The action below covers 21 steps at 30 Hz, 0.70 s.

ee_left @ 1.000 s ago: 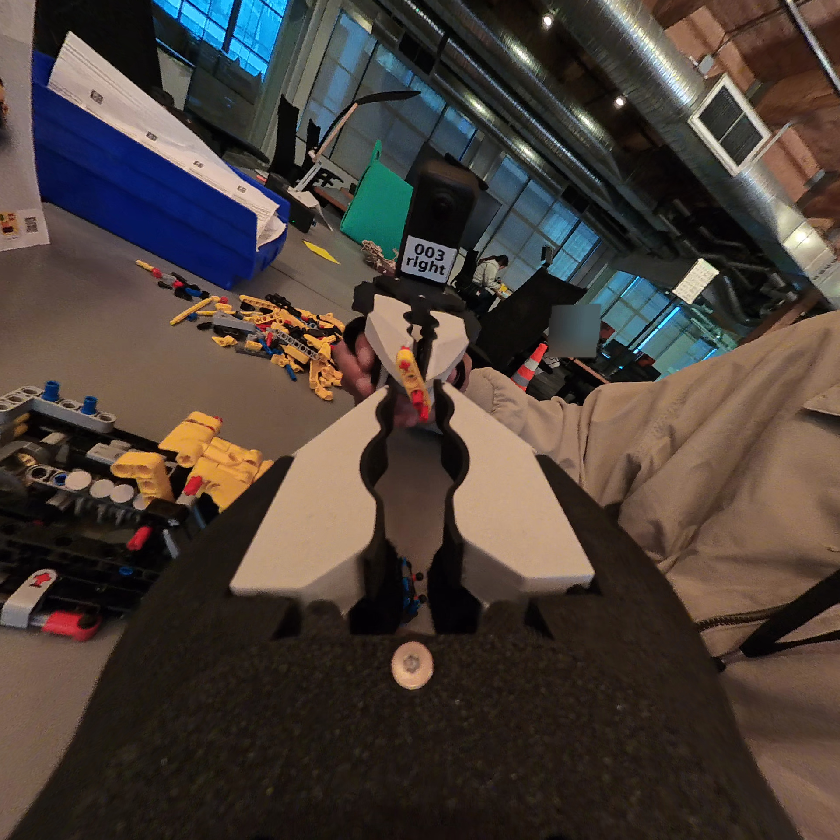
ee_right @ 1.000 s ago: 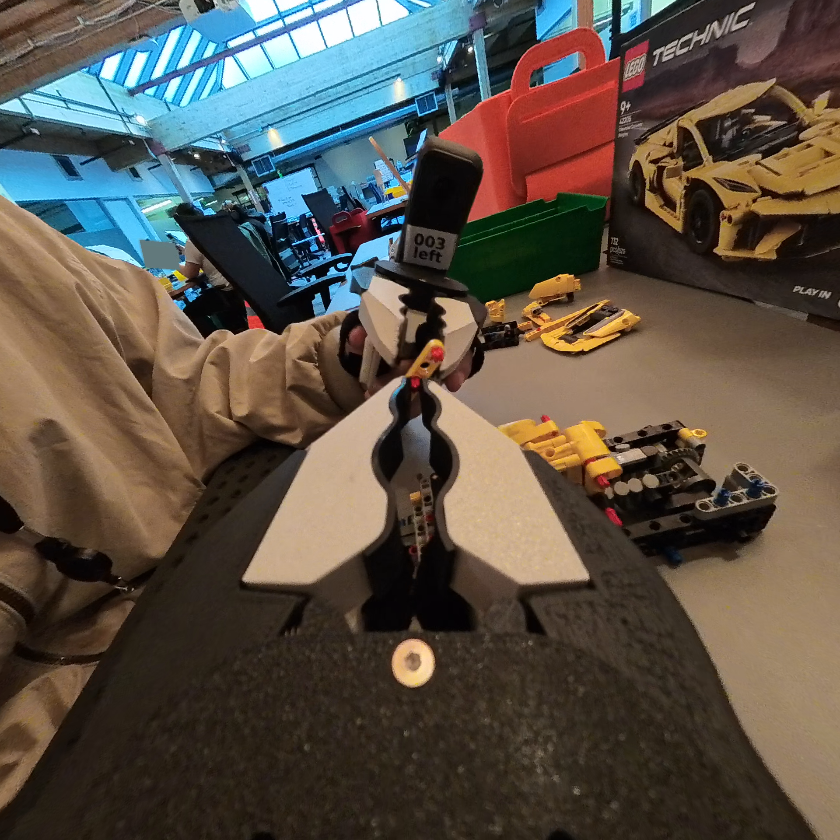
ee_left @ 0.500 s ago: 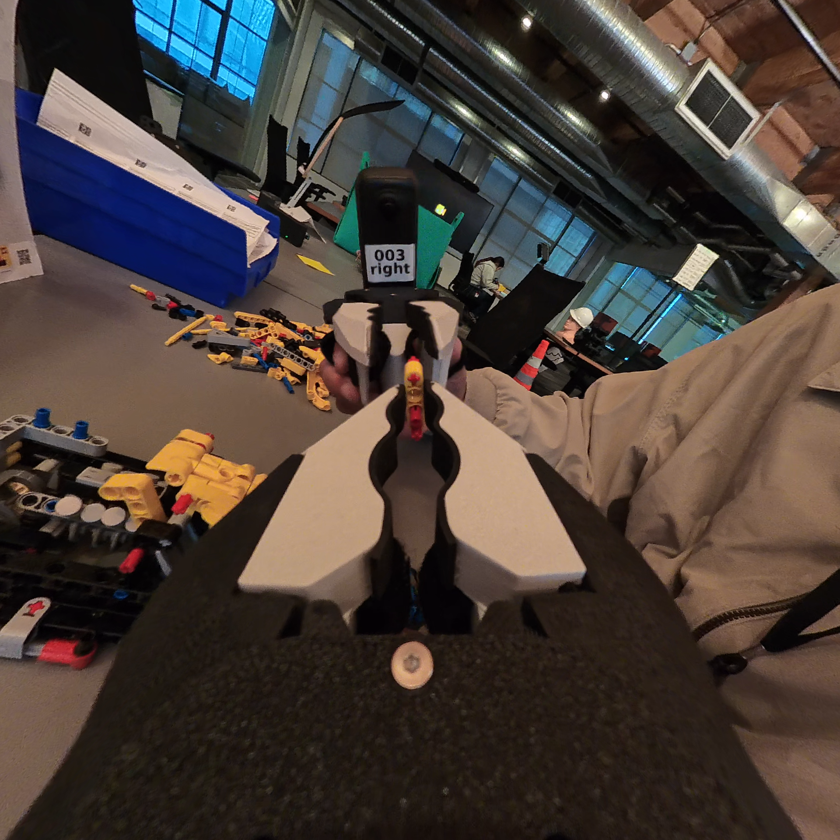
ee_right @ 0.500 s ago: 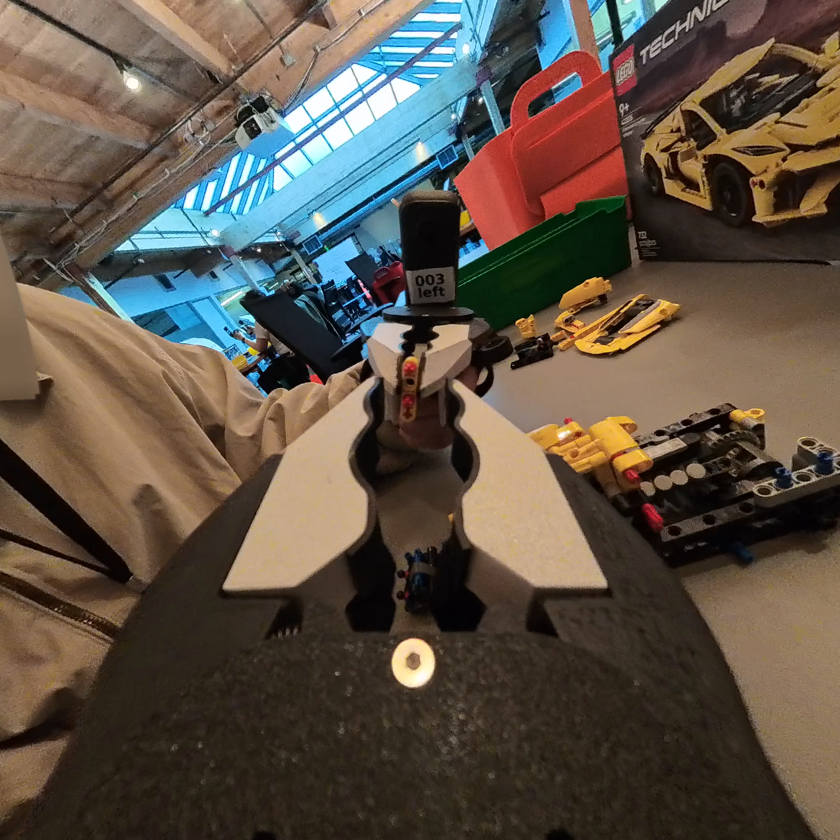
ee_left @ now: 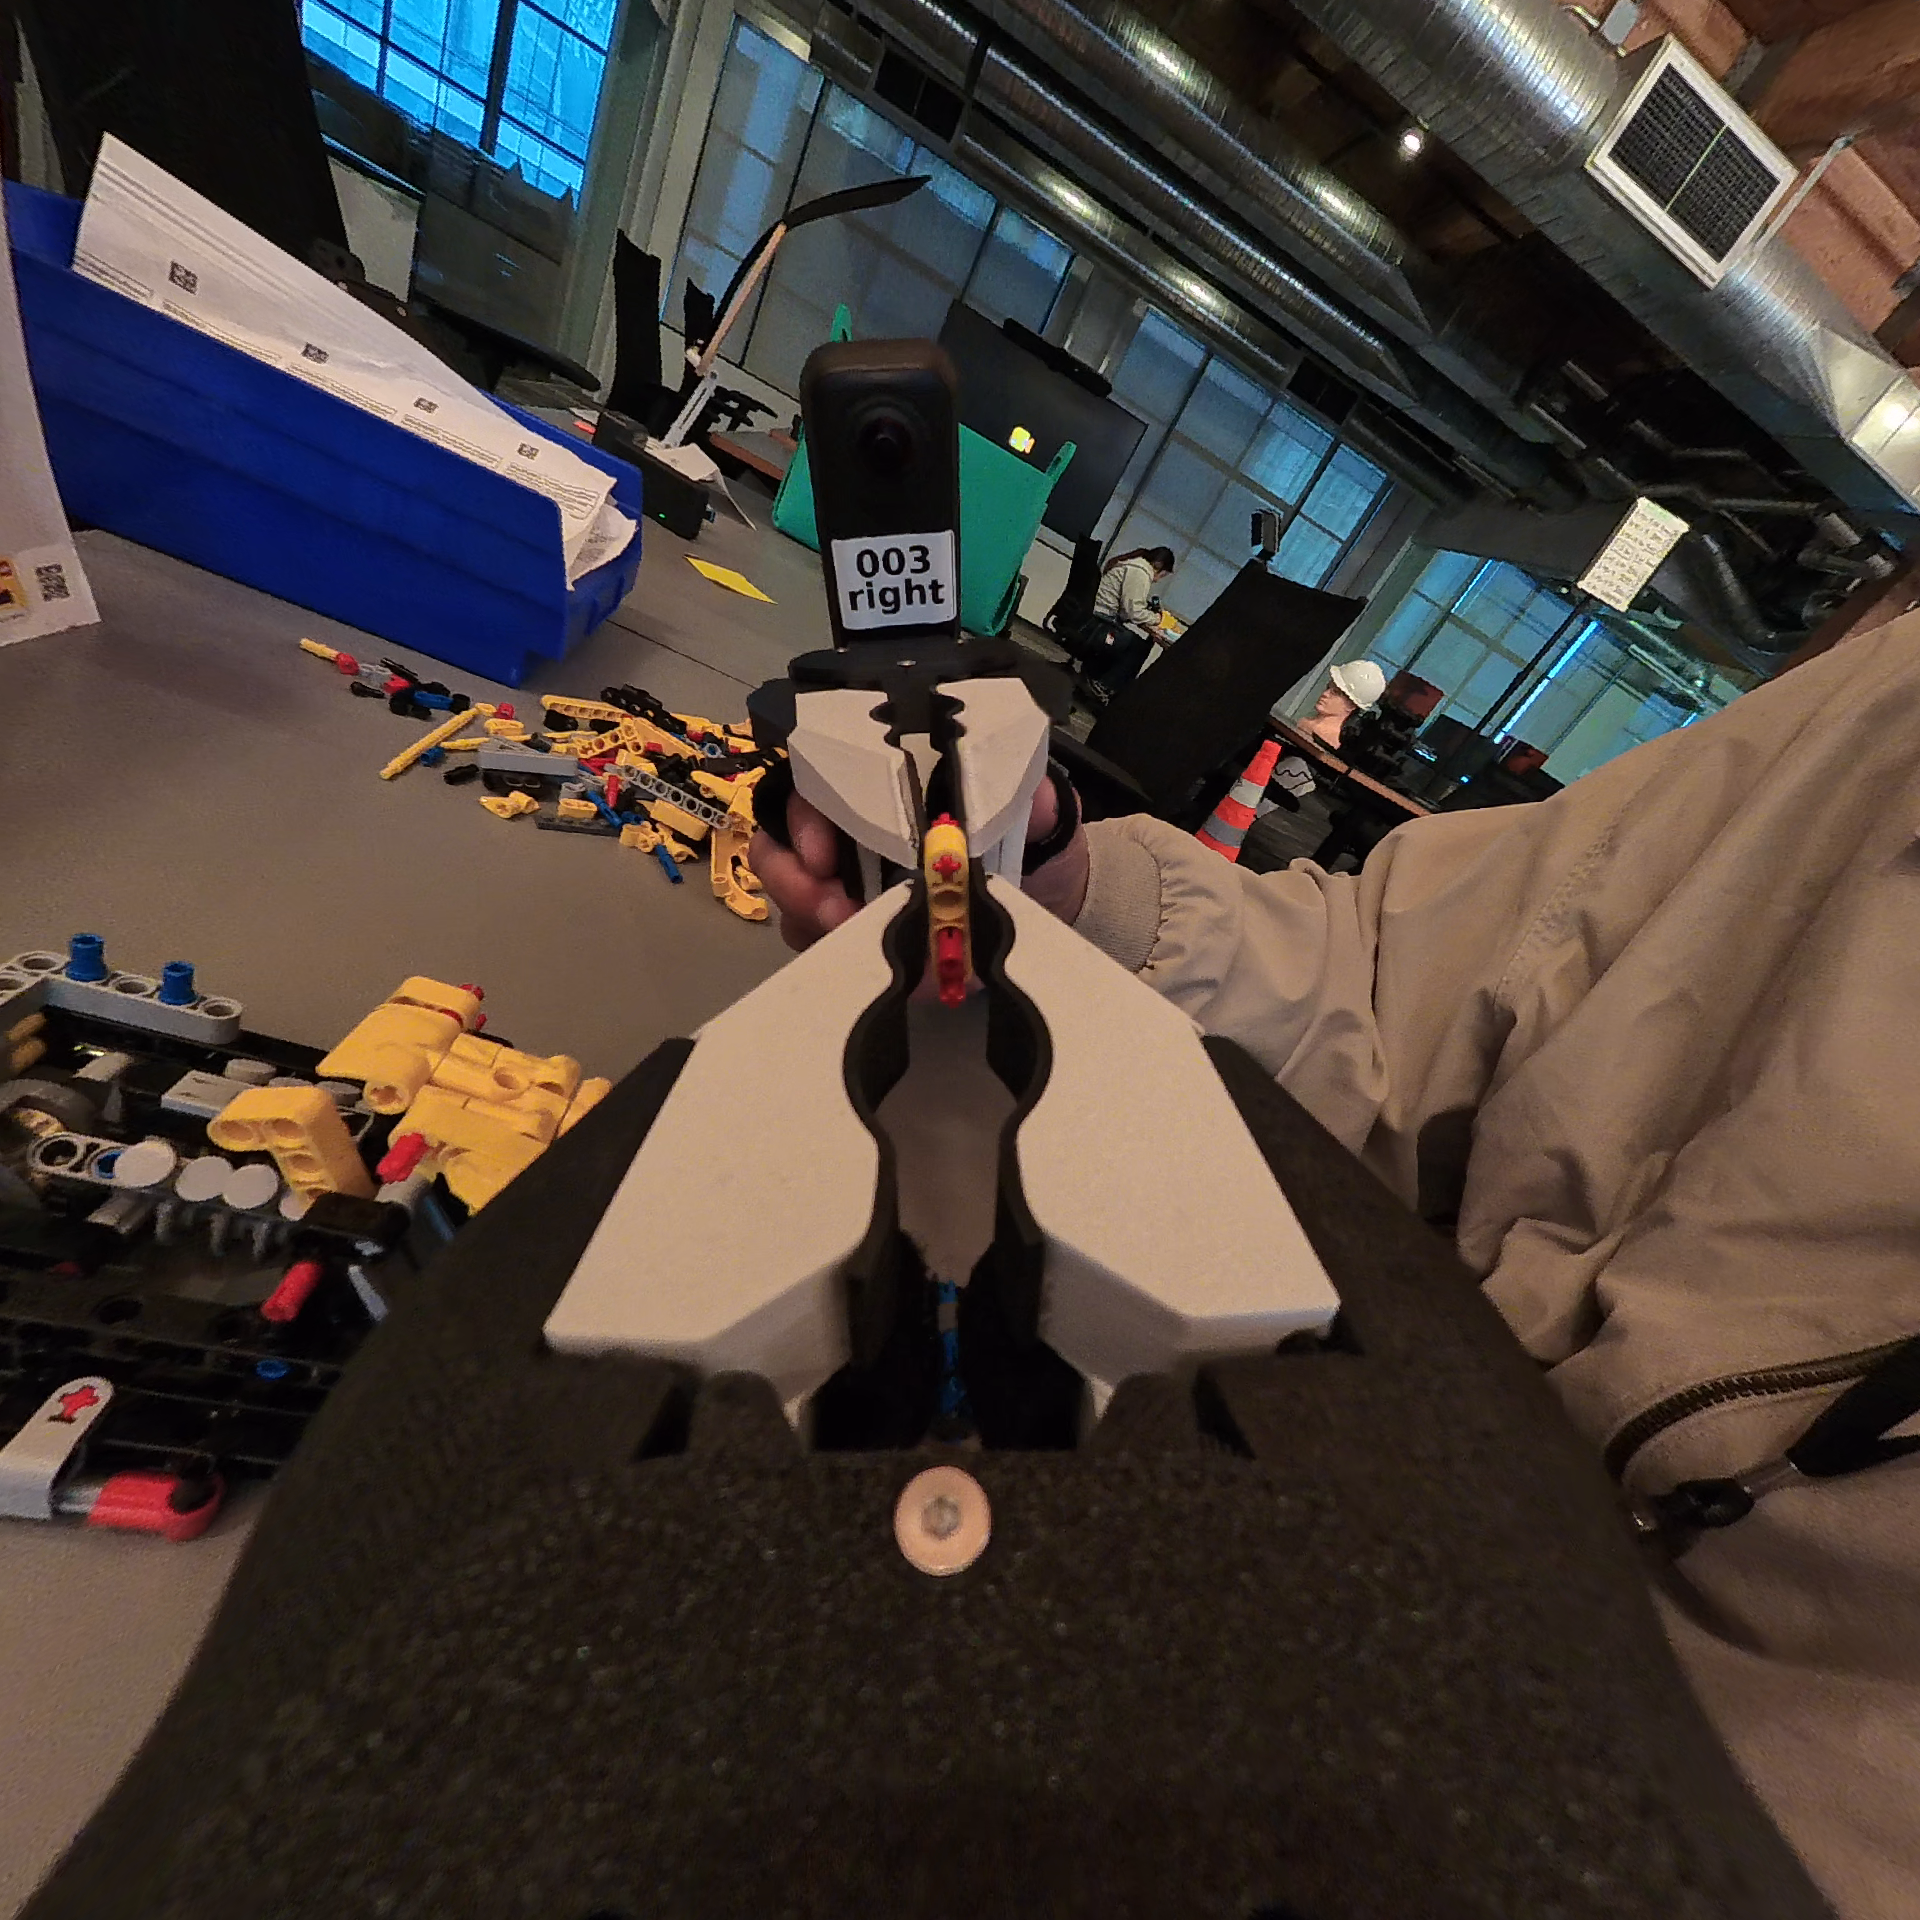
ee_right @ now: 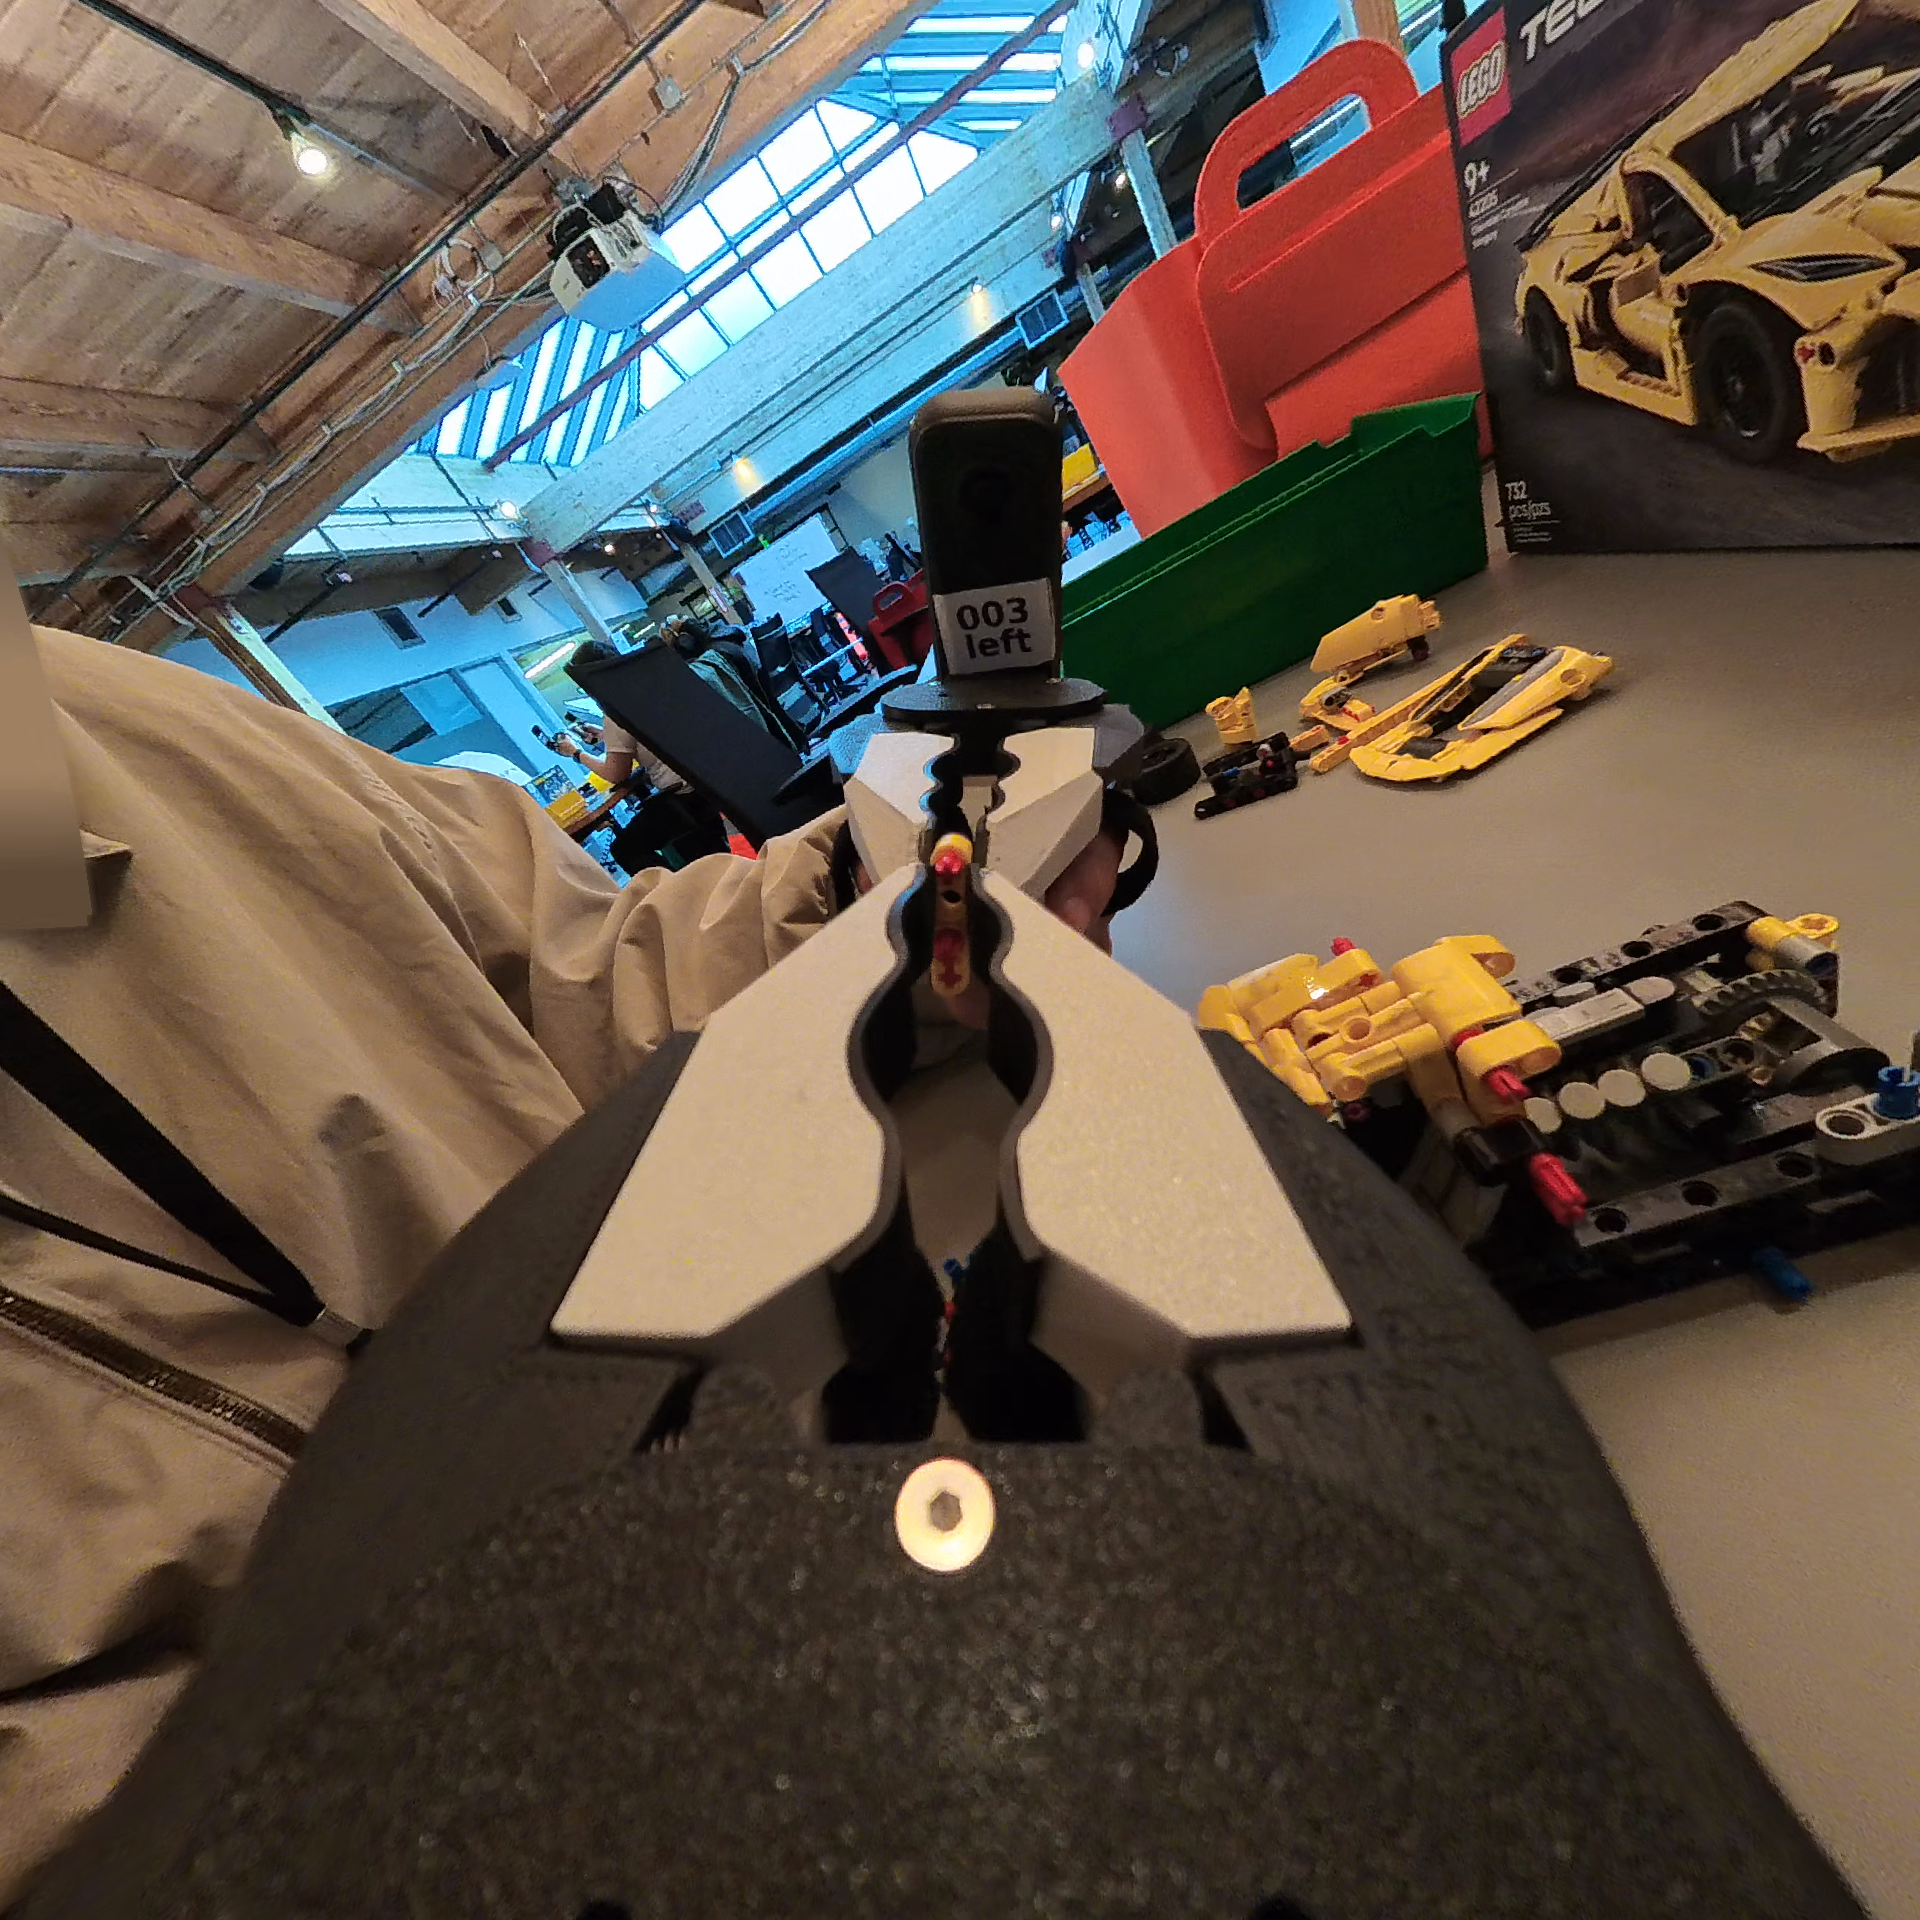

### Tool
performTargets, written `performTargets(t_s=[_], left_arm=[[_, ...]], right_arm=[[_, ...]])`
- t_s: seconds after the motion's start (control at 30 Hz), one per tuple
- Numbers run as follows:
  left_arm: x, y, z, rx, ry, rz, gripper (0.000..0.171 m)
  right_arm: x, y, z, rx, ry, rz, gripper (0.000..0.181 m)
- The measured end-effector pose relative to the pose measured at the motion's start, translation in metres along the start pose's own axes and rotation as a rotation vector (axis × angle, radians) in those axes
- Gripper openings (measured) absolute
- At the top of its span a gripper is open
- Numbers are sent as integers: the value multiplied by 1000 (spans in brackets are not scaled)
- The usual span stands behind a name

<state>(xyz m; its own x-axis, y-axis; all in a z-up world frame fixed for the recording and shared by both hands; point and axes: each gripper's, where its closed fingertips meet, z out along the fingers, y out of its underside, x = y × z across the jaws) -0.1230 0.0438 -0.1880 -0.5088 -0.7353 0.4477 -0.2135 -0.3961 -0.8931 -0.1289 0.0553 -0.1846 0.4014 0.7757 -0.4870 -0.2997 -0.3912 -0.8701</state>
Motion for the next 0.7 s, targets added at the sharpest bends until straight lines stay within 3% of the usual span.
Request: performTargets(t_s=[0.5, 0.7], left_arm=[[-4, 4, -1, -35, -43, 24, 7], [-8, -12, 0, 114, -95, 36, 7]], right_arm=[[4, 3, 1, -15, 9, 54, 3], [7, -7, -7, 20, 55, 13, 2]])
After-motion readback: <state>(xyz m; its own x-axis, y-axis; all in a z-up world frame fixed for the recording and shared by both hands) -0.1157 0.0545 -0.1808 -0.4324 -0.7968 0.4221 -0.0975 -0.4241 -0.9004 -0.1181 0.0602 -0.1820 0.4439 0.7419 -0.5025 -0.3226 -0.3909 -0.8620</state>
